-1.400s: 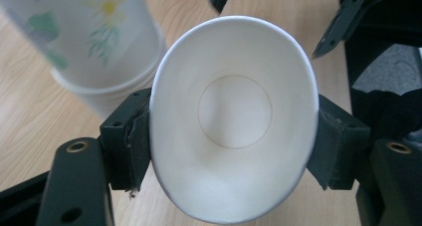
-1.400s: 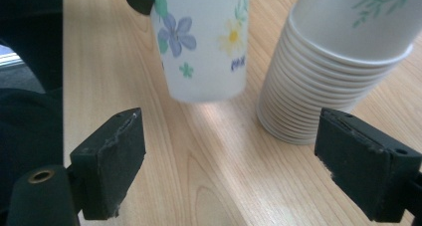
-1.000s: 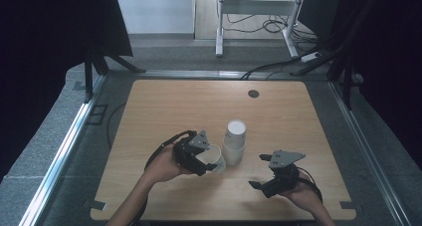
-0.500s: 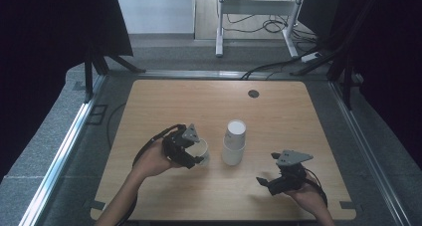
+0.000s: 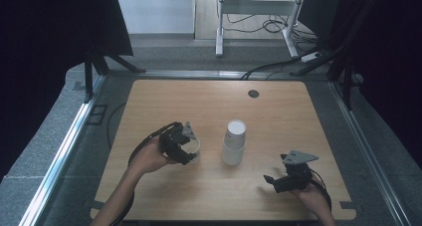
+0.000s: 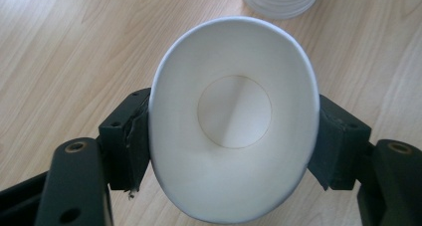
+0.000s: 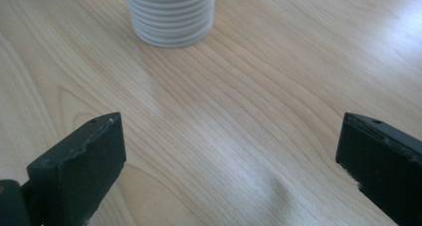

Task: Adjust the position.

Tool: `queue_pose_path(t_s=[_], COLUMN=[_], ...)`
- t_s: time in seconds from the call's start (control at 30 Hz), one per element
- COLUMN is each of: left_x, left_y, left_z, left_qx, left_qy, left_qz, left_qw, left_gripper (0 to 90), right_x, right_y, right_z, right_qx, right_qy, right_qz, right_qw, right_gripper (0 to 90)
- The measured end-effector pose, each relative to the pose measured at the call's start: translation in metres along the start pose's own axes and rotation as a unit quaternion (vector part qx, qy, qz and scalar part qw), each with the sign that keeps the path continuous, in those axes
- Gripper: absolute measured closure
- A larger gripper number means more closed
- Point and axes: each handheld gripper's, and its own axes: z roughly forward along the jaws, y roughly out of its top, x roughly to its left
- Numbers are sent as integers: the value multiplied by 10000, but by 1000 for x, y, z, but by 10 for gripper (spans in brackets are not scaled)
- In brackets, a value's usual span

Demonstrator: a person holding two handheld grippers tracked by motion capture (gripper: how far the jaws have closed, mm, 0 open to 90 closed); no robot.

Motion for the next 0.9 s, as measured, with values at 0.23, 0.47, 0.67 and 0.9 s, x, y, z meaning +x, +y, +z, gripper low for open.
queue_pose_path(t_s=[0.23, 0.47, 0.67, 0.9], left_x=[1, 1, 1, 1], left_y=[2, 7, 10, 10], left_z=[9, 18, 24, 29], left_qx=[328, 566, 651, 691], left_qy=[119, 132, 110, 95], left_qz=[46, 111, 112, 64], left_qw=[9994, 9982, 9978, 9975], left_gripper=[278, 275, 272, 262], right_x=[-4, -5, -5, -4], right_y=[-10, -14, -16, -18], right_z=[2, 2, 2, 5], right_qx=[136, 155, 172, 213], right_qy=[-67, -60, -20, 19], right_qz=[73, 93, 149, 150], right_qw=[9999, 9998, 9997, 9997], right_gripper=[0, 2, 9, 15])
